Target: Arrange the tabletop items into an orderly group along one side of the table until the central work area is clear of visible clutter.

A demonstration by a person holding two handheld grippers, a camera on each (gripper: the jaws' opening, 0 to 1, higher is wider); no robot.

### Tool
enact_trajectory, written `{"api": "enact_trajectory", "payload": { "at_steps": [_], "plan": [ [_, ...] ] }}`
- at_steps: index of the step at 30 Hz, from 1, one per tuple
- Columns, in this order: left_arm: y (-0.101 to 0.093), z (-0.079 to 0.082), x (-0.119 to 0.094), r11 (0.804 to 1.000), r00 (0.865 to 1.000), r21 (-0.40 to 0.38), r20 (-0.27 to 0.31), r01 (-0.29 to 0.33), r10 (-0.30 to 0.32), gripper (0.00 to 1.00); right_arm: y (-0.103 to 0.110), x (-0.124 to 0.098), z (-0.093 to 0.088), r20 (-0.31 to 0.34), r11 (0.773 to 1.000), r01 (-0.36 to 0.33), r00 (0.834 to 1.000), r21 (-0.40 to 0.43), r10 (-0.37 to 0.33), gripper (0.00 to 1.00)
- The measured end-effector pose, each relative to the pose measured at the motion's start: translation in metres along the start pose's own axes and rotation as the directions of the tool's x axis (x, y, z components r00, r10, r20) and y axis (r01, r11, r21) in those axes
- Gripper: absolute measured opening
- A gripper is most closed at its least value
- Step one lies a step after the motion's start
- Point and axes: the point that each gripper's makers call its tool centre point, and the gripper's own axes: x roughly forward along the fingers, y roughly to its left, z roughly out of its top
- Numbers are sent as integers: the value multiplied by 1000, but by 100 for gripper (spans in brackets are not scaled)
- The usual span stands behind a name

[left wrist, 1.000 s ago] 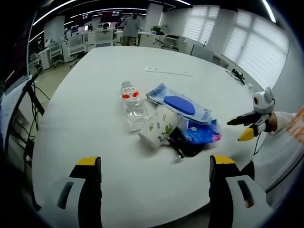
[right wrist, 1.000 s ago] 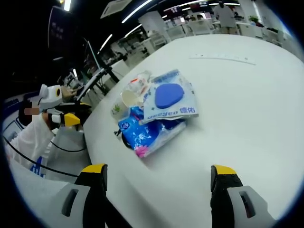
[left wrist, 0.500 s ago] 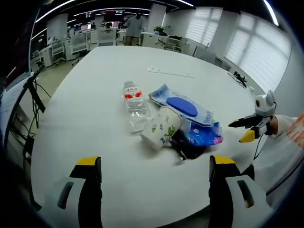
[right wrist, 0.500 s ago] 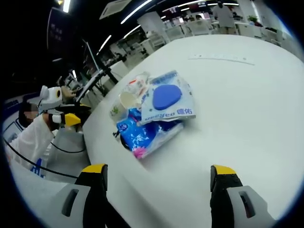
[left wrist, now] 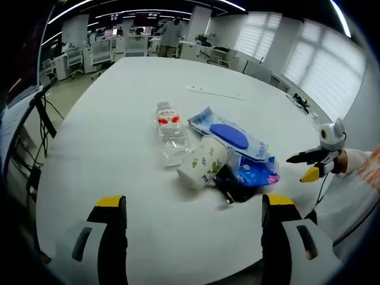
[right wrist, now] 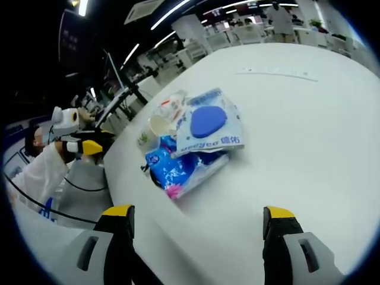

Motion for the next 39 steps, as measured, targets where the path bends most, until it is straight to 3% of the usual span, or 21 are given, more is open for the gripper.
{"api": "enact_trajectory", "payload": {
  "at_steps": [16,27,39],
  "plan": [
    [8,5,7,1000,1000,-17,-7,-9,9,96,1,1,-2,-5,1000,1,1000,-8,-1,91],
    [13,34,19,990,996,-138,86,20,-8,94,4,2,-5,-21,1000,-4,1000,-10,4,90],
    [13,51,43,989,997,-144,71,13,-3,92,-2,-1,-9,-32,1000,4,999,10,-4,89]
  ]
}}
